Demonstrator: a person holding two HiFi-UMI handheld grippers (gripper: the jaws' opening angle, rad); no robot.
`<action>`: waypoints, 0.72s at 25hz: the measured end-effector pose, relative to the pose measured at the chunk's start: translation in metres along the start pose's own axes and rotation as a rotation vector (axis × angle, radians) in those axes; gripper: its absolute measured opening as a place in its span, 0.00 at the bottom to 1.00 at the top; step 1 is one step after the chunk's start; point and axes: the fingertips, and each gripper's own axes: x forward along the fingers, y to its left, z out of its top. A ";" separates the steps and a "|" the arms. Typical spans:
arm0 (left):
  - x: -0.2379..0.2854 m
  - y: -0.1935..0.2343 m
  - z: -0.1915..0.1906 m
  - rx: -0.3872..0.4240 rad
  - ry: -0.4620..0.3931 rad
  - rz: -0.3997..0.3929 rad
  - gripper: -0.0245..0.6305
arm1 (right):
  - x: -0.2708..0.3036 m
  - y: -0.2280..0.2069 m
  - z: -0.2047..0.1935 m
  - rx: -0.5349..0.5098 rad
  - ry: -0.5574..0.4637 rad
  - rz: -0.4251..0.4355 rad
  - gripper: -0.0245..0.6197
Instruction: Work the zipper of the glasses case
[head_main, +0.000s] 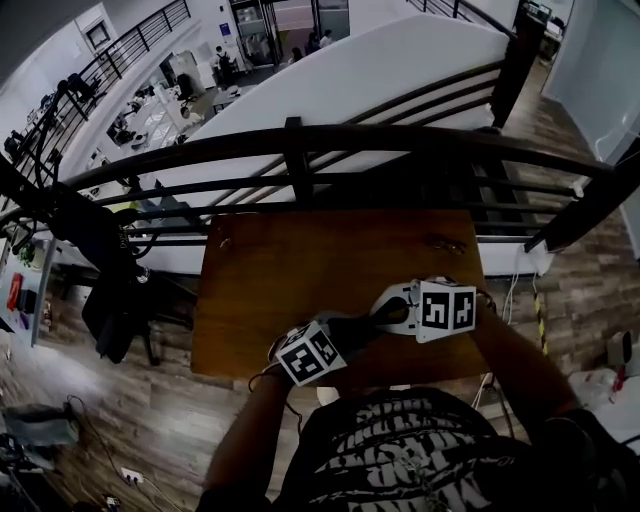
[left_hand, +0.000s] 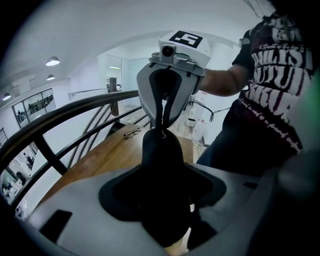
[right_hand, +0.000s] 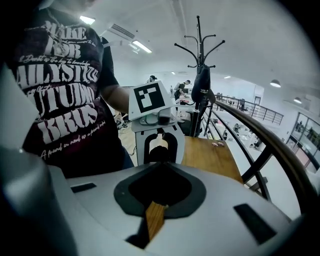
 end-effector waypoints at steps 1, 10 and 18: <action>0.000 0.001 0.001 -0.009 0.002 0.011 0.42 | -0.002 -0.001 -0.001 -0.005 0.005 -0.003 0.04; -0.014 0.014 0.013 -0.037 0.010 0.133 0.43 | -0.021 -0.013 0.003 -0.040 -0.020 -0.075 0.04; -0.033 0.010 0.016 -0.055 -0.177 0.117 0.42 | -0.021 -0.018 0.015 0.067 -0.206 -0.034 0.04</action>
